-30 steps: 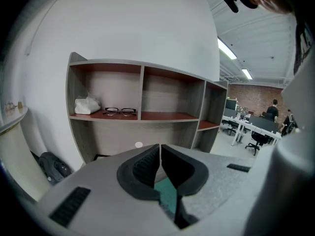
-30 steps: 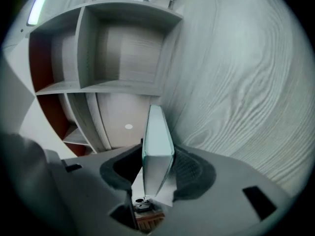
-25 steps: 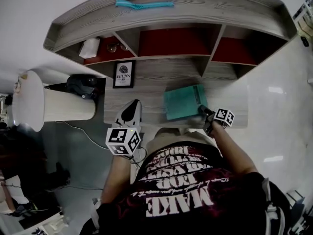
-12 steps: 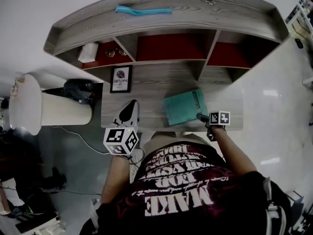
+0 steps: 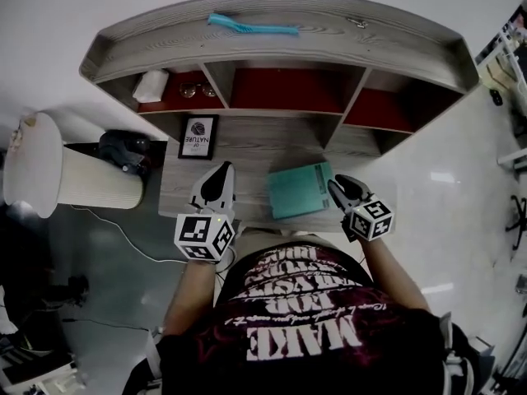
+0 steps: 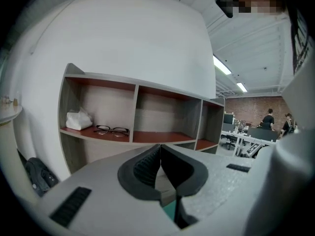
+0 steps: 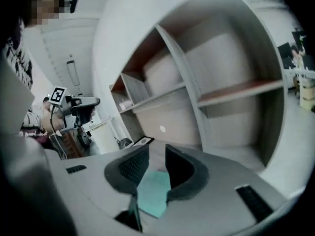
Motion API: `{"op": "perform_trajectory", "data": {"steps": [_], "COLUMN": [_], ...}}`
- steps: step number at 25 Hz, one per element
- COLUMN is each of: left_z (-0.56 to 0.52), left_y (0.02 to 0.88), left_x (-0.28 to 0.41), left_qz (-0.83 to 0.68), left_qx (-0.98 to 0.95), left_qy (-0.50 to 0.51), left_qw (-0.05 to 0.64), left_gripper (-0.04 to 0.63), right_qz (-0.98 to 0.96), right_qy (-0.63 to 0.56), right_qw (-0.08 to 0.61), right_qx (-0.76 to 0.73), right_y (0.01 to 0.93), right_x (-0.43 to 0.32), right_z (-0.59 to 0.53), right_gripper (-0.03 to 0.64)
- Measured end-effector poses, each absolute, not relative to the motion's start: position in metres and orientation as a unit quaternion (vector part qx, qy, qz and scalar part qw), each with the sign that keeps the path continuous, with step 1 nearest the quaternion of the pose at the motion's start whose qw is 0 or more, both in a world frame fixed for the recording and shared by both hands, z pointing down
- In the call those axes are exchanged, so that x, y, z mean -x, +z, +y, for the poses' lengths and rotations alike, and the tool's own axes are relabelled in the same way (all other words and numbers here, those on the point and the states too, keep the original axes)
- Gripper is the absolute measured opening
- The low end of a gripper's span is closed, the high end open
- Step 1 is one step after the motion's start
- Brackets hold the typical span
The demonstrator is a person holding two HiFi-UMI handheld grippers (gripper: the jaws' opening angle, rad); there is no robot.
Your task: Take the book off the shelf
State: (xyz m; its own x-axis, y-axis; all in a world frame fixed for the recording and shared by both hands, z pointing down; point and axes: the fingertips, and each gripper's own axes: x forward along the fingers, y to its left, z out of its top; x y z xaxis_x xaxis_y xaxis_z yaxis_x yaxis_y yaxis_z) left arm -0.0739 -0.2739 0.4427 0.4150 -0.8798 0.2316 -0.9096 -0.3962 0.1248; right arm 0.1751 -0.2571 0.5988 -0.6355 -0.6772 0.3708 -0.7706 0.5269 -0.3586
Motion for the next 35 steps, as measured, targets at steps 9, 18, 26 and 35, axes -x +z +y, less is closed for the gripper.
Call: {"op": "perform_trajectory", "data": {"steps": [9,18,26,35], "left_z": [-0.273,-0.262,-0.279,-0.320], "left_y": [0.392,0.337,0.348,0.365], "left_x": [0.053,0.049,0.067,0.071], "left_qz": [-0.528,-0.522,-0.543,-0.552], "left_qx": [-0.845,-0.852,-0.839,-0.832], "left_qy": [0.005,-0.010,0.002,0.049], "left_qw": [0.082,0.025,0.035,-0.036], "left_gripper": [0.006,0.006,0.006,0.006], "right_qz": [-0.904,-0.908,-0.915,-0.915], "right_qy": [0.057,-0.027,-0.021,0.003], "right_qw": [0.052,0.037,0.045,0.074], "right_qx": [-0.421,-0.415,-0.399,-0.396], "right_y": [0.440,0.344,0.349,0.374], "right_x": [-0.162,-0.159,-0.143,-0.122], "right_z": [-0.268,-0.269,-0.281,-0.312], "right_gripper": [0.003,0.003,0.003,0.003]}}
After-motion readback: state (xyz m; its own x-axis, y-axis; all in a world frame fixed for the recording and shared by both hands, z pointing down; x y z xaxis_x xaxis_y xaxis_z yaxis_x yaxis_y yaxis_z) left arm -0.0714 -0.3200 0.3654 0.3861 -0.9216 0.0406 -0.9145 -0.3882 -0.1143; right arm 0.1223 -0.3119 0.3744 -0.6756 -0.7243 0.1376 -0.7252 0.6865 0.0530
